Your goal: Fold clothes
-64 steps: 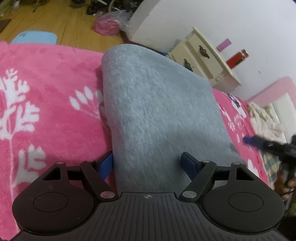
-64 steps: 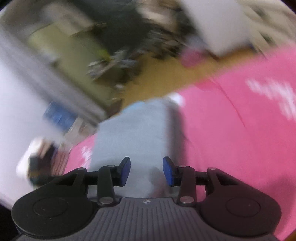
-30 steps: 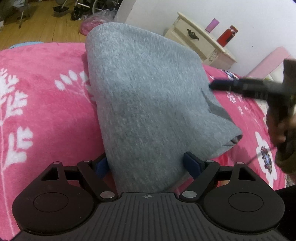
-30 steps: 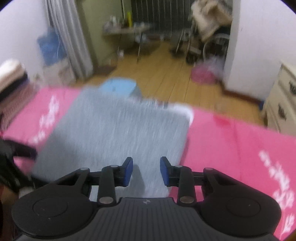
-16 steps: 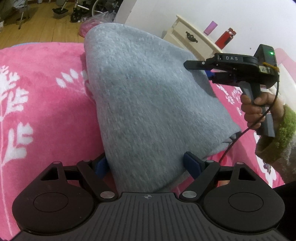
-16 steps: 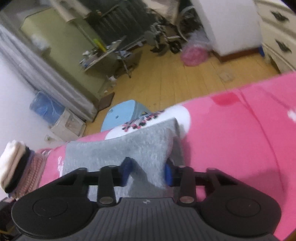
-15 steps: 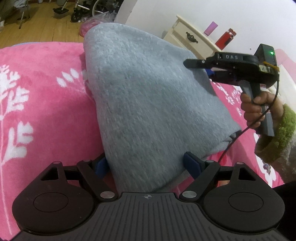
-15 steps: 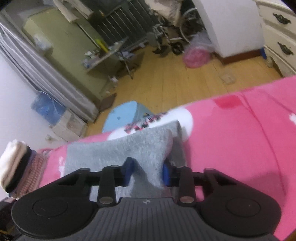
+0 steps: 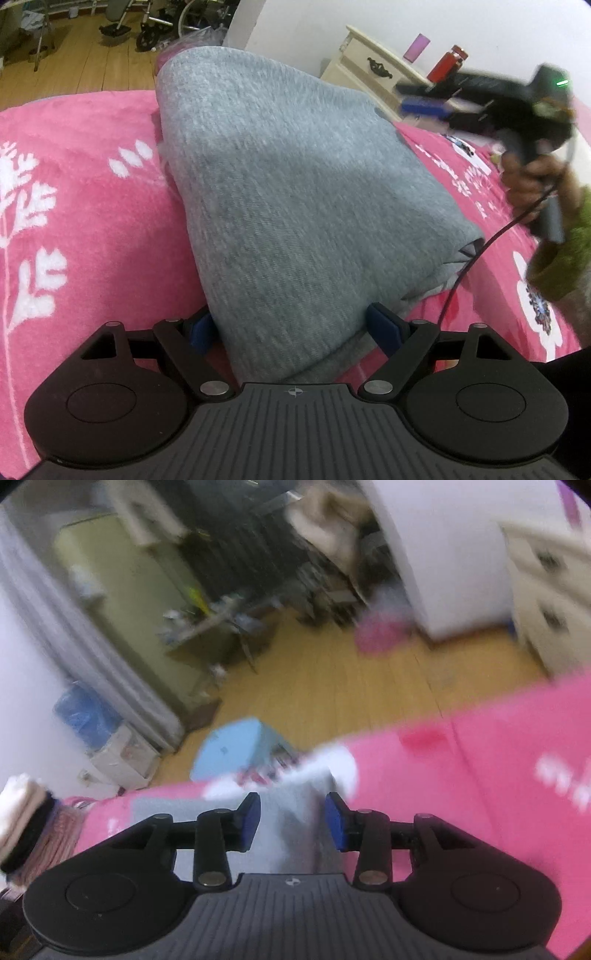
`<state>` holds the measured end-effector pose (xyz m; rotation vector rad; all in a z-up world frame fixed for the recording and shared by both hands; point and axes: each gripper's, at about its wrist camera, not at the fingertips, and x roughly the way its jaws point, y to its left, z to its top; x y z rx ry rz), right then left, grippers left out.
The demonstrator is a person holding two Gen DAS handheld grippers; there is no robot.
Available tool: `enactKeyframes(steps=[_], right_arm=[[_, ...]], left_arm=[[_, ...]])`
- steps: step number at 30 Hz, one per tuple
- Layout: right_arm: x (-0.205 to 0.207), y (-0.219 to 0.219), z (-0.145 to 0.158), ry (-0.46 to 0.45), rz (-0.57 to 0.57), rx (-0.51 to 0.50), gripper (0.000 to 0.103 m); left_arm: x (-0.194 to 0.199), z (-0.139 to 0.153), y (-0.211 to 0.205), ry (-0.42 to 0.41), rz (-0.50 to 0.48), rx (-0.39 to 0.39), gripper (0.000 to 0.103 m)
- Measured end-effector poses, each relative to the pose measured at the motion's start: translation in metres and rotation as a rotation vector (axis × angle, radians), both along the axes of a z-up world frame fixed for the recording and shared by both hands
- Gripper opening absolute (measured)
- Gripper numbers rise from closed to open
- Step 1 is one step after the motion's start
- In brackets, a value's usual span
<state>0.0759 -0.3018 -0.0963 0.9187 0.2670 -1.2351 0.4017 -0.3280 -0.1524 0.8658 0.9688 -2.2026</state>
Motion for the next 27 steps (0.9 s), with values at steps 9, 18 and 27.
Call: enactKeyframes(steps=[9, 18, 27], right_arm=[[0.036, -0.008, -0.005, 0.233, 0.082, 0.034, 0.038], [0.056, 0.070, 0.057, 0.246, 0.132, -0.040, 0.038], [0.073, 0.082, 0.031, 0.224, 0.091, 0.006, 0.038]], left_arm=[[-0.005, 0.003, -0.003, 0.004, -0.003, -0.005, 0.086], [0.030, 0.023, 0.006, 0.085, -0.042, -0.065, 0.086], [0.024, 0.029, 0.035, -0.094, -0.116, -0.277, 0.083]])
